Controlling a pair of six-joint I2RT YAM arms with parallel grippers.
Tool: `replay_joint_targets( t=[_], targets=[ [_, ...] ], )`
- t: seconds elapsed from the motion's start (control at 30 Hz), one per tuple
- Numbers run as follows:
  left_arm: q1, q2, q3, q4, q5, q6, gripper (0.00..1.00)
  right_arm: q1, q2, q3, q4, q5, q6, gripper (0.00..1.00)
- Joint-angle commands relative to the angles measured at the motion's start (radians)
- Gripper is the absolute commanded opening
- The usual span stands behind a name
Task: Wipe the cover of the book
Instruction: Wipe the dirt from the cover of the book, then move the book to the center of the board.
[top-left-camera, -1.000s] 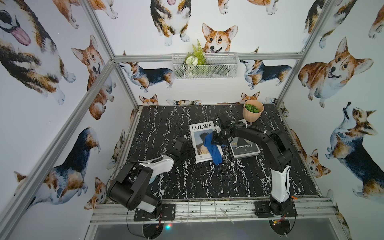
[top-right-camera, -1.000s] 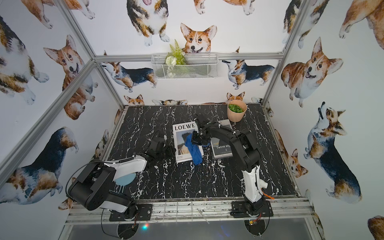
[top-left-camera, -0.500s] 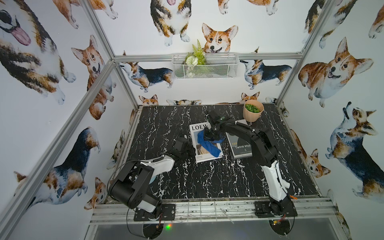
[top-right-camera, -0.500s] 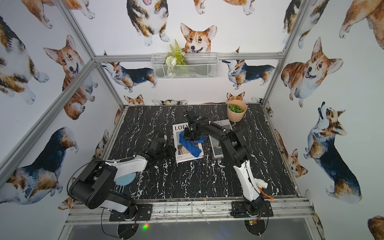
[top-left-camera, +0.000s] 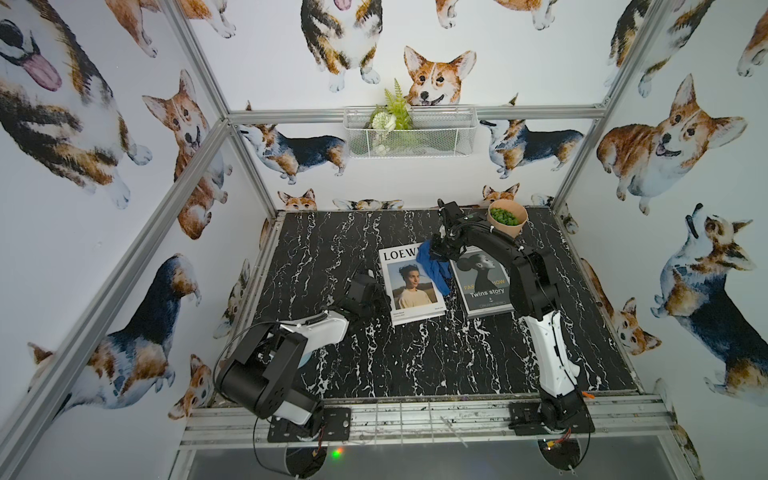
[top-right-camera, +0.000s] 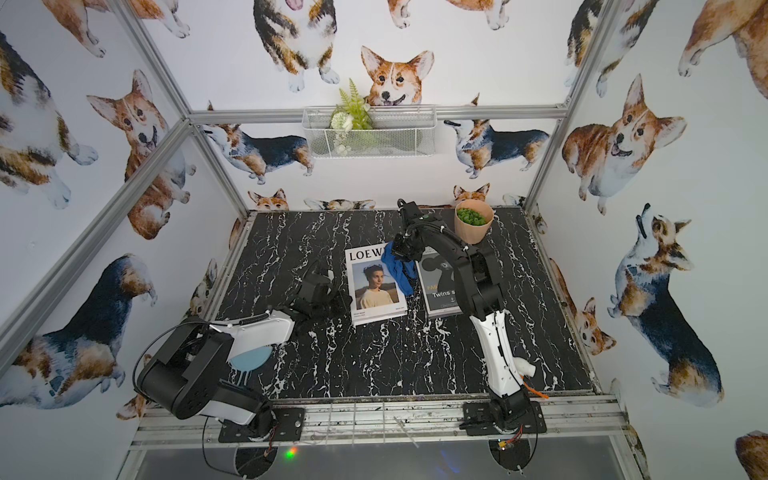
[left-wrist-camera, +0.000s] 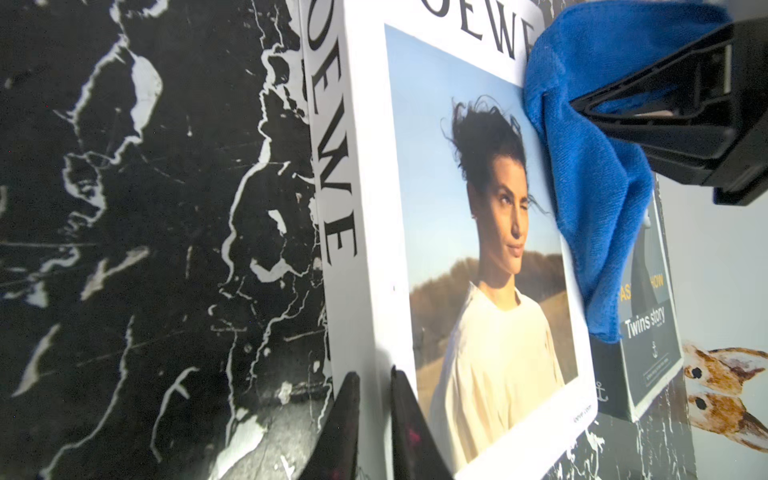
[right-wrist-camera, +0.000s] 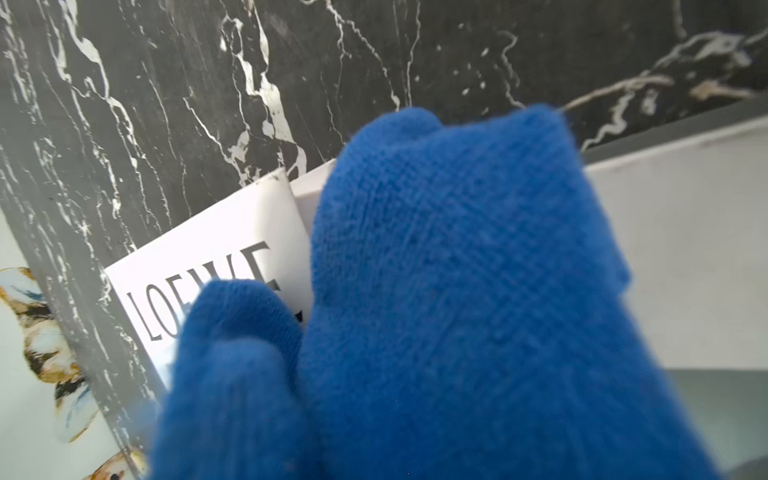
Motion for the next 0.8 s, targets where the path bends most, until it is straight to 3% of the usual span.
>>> replay_joint_targets(
  t=[0.0,0.13,0.27,0.57,0.77],
  targets=[
    [0.0,0.014,-0.004,-0.245,-0.046,0.009,0.18,0.084,0.075,0.07,-0.106,0.042,0.023,0.0],
    [0.0,0.009,0.002,-0.258,-0.05,0.013,0.18,0.156,0.165,0.214,-0.161,0.01,0.029,0.0],
    [0.0,-0.008,0.008,-0.28,-0.057,0.021,0.18,0.146,0.138,0.192,-0.18,0.039,0.003,0.0],
    [0.002,-0.019,0.016,-0.29,-0.068,0.032,0.18,-0.014,-0.204,-0.33,-0.015,0.078,-0.022,0.0],
    [0.002,-0.005,0.017,-0.281,-0.064,0.029,0.18,-0.004,-0.284,-0.488,0.042,0.047,-0.005,0.0]
  ],
)
